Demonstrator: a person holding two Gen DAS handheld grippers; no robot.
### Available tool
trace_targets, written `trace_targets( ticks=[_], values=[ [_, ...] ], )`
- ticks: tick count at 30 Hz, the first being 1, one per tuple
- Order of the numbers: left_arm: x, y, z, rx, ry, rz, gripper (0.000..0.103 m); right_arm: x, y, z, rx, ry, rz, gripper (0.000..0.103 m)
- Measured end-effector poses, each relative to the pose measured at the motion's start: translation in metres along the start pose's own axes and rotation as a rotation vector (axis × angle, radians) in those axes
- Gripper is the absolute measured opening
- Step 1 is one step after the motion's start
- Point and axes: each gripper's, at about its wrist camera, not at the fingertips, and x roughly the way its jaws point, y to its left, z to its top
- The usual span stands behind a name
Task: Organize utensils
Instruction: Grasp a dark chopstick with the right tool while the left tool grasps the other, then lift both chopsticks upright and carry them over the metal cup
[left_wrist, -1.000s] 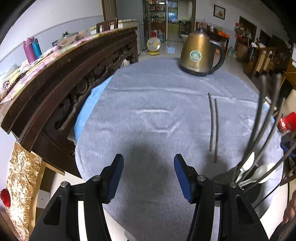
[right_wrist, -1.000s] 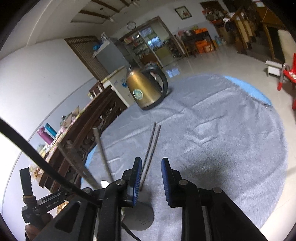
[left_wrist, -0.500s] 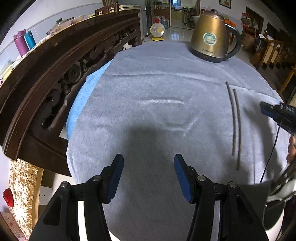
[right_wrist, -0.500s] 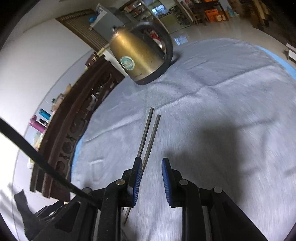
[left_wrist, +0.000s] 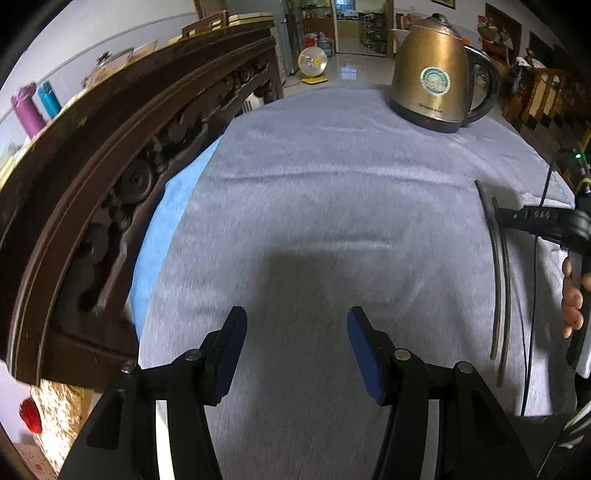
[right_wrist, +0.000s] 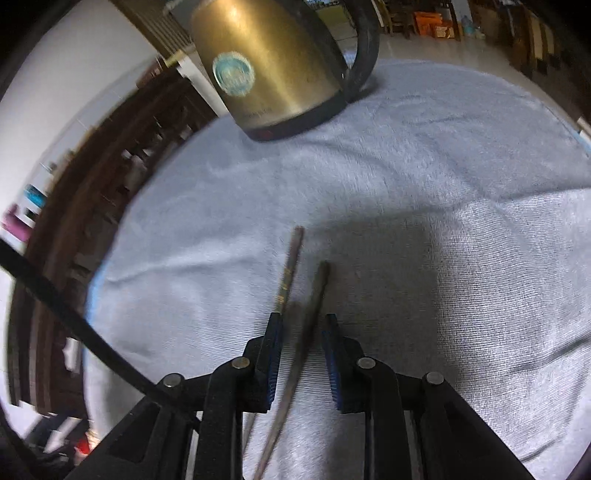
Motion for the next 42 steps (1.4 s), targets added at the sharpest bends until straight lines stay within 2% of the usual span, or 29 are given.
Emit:
trace_targets(
  ticks=[3, 8, 10, 15, 23, 28, 29, 31, 34, 36, 37, 39, 42],
  values=[
    [0.001, -0.012, 0.011, 0.042, -0.021, -0.02, 0.057, 0.001, 0.005, -0.001, -0.045, -0.014, -0.055, 0.009],
    [0.011, -0.037, 0.035, 0.118, -0.019, -0.13, 0.057, -0.002, 0.005, -0.004, -0.101, -0.018, -0.091, 0.008],
    [0.023, -0.049, 0.051, 0.149, -0.007, -0.195, 0.057, -0.009, -0.006, -0.007, -0.102, -0.017, -0.103, 0.008],
    [0.053, -0.085, 0.089, 0.163, 0.066, -0.302, 0.057, -0.026, -0.042, -0.01, -0.08, -0.014, -0.14, 0.008],
    [0.076, -0.172, 0.116, 0.273, 0.106, -0.383, 0.058, -0.048, -0.088, -0.014, -0.007, 0.042, -0.116, 0.009],
    [0.1, -0.202, 0.126, 0.3, 0.143, -0.366, 0.057, -0.051, -0.099, -0.015, 0.047, 0.06, -0.08, 0.009],
    [0.103, -0.203, 0.126, 0.296, 0.147, -0.362, 0.056, -0.051, -0.101, -0.015, 0.059, 0.065, -0.078, 0.011],
    [0.111, -0.208, 0.128, 0.288, 0.156, -0.354, 0.046, -0.051, -0.102, -0.015, 0.074, 0.07, -0.068, 0.011],
    [0.11, -0.212, 0.129, 0.291, 0.119, -0.346, 0.032, -0.051, -0.101, -0.014, 0.098, 0.069, -0.077, 0.012],
    [0.11, -0.212, 0.129, 0.297, 0.108, -0.325, 0.013, -0.048, -0.093, -0.012, 0.081, 0.055, -0.103, 0.015],
    [0.111, -0.21, 0.129, 0.294, 0.108, -0.32, 0.008, -0.047, -0.088, -0.011, 0.06, 0.046, -0.12, 0.015],
    [0.111, -0.202, 0.128, 0.274, 0.119, -0.344, 0.006, -0.044, -0.079, -0.013, 0.008, 0.022, -0.15, 0.013],
    [0.109, -0.186, 0.122, 0.246, 0.121, -0.335, 0.006, -0.043, -0.071, -0.016, -0.05, 0.0, -0.187, 0.012]
  ],
)
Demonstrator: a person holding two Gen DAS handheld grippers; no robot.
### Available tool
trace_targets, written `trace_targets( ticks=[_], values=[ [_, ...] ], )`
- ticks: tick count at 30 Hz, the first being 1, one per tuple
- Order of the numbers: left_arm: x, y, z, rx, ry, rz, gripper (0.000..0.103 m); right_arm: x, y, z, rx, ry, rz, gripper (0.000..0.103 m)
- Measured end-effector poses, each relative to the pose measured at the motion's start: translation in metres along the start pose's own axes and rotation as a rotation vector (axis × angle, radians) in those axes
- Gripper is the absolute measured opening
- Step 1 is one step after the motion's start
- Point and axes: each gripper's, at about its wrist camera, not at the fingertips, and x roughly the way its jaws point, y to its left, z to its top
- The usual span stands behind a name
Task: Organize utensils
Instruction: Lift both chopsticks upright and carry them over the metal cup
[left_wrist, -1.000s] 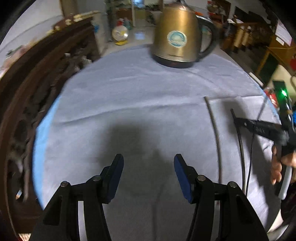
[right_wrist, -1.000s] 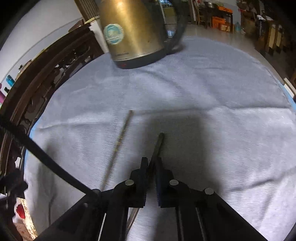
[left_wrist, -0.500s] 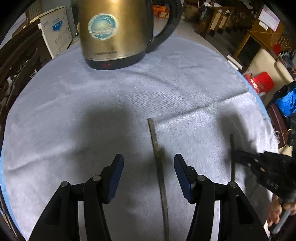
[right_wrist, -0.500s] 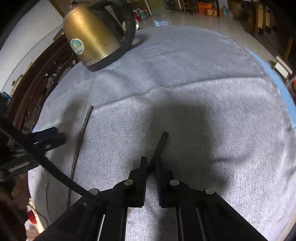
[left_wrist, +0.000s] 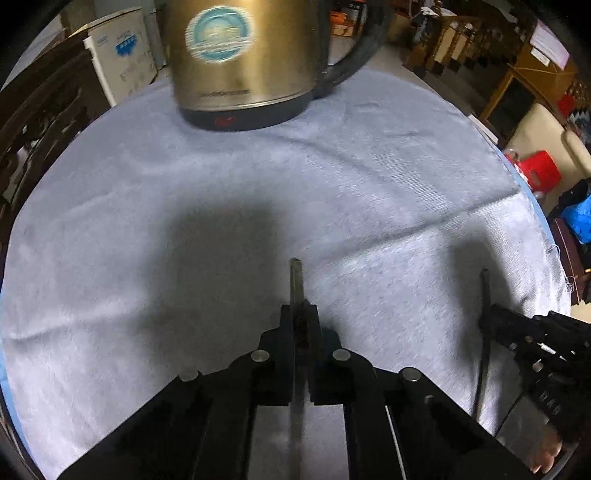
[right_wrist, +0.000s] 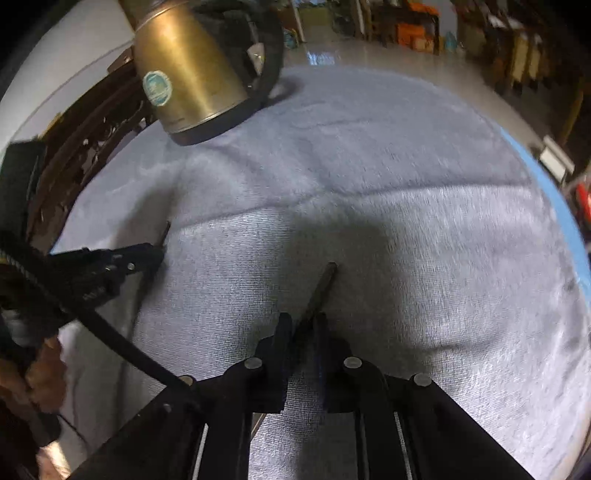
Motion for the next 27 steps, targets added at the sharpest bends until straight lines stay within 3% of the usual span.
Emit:
trace_targets(
  ticks=[5, 15, 27],
  values=[
    [-0.023, 0.029, -0.022, -0.071, -0.036, -0.005, 0.005, -0.019, -0.005, -0.01, 0.028, -0.069, 0.07, 0.012],
    [-0.141, 0.07, -0.09, -0.162, -0.261, 0.015, 0.005, -0.118, -0.009, -0.042, 0.084, -0.421, 0.12, 0.007],
    [-0.244, 0.044, -0.177, -0.193, -0.483, 0.046, 0.005, -0.215, 0.008, -0.116, 0.066, -0.62, 0.118, 0.006]
  ],
)
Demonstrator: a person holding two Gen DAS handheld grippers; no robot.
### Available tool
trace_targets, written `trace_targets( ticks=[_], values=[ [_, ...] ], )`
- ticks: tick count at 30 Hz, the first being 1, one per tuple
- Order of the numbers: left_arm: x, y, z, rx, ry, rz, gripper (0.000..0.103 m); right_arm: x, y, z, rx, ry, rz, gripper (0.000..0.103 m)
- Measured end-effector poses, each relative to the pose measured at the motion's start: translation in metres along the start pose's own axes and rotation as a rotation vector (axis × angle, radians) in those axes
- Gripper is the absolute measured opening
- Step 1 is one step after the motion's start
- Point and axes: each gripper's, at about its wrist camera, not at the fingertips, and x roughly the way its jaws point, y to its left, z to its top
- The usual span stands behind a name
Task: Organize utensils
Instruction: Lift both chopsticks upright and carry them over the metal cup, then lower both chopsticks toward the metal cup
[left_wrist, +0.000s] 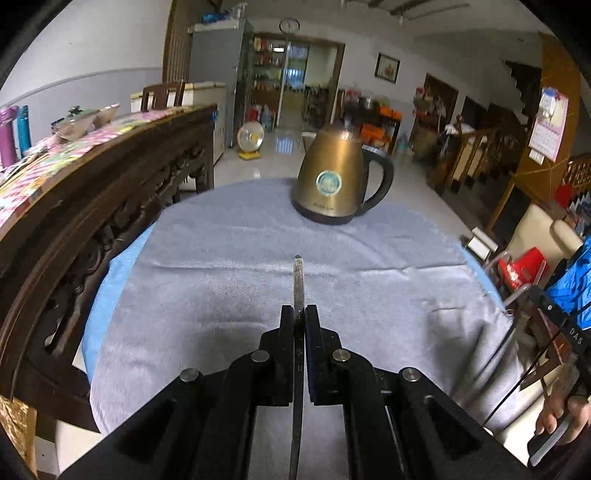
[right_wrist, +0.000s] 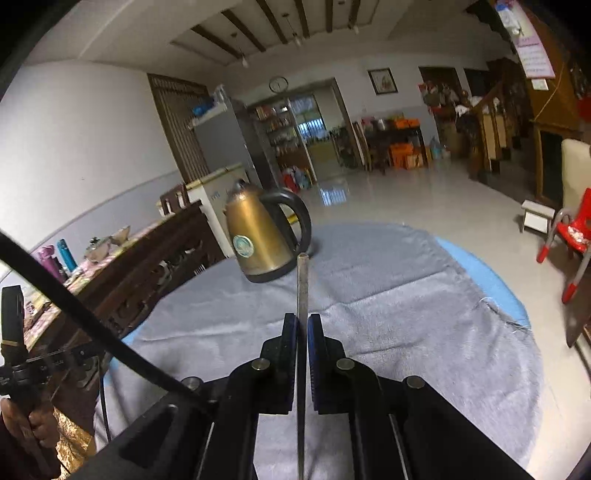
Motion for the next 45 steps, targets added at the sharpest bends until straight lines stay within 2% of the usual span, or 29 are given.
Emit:
trace_targets(
  ticks=[4, 13, 22, 28, 45],
  values=[
    [-0.03, -0.01, -0.01, 0.015, -0.056, -0.008, 0.005, -0.03, 0.013, -0.006, -0.028, -0.044, 0.018, 0.006],
    [-0.077, -0.023, -0.024, -0.004, -0.122, -0.051, 0.005, -0.087, 0.034, -0.022, -0.054, -0.124, 0.042, 0.006],
    [-0.113, -0.032, -0.024, -0.033, -0.209, -0.093, 0.005, -0.12, 0.049, -0.027, -0.084, -0.146, 0.08, 0.006],
    [-0.124, -0.037, -0.024, -0.046, -0.282, -0.102, 0.005, -0.141, 0.065, -0.023, -0.126, -0.18, 0.106, 0.006],
    [-0.117, -0.069, 0.003, -0.033, -0.409, -0.149, 0.005, -0.182, 0.093, -0.013, -0.186, -0.239, 0.186, 0.006]
  ],
)
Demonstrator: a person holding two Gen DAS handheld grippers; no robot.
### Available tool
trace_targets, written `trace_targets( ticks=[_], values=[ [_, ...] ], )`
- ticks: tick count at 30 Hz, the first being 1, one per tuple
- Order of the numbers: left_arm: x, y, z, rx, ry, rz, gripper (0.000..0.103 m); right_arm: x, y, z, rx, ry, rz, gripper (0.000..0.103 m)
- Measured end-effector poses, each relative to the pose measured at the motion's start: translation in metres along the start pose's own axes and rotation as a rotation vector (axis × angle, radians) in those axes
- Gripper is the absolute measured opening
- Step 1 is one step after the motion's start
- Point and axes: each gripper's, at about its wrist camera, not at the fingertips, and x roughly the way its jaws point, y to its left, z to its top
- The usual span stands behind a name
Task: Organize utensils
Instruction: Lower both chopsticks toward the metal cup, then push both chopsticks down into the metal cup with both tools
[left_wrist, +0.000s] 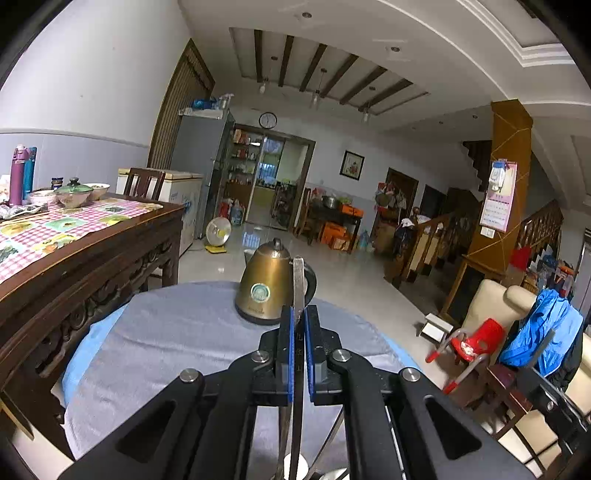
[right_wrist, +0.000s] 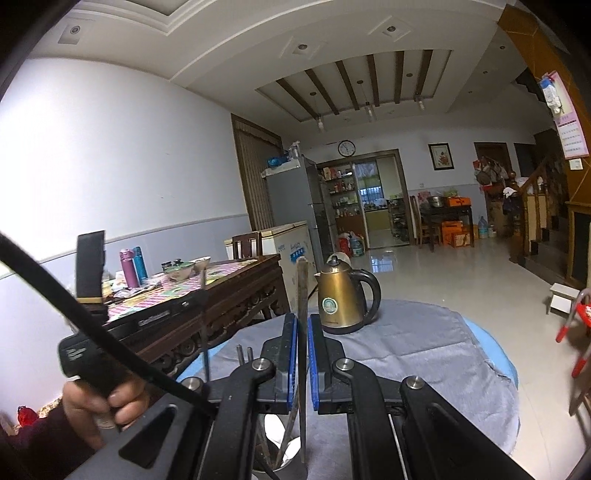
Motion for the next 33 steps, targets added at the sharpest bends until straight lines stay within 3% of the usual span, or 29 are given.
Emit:
trace_targets(
  ticks=[11, 19, 33],
  values=[
    [0.023, -0.002, -0.016, -0.02, 0.015, 0.026, 0.005, 0.009, 0.004, -0.003, 0.046, -0.008, 0.063, 0.006],
    [0.036, 0.009, -0.041, -0.044, 0.023, 0.091, 0.005, 0.031, 0.016, -0.02, 0.036, 0.052, 0.073, 0.006],
    [0.027, 0.018, -0.05, -0.055, 0.045, 0.095, 0.005, 0.042, 0.012, -0.029, 0.057, 0.105, 0.084, 0.006]
  ],
)
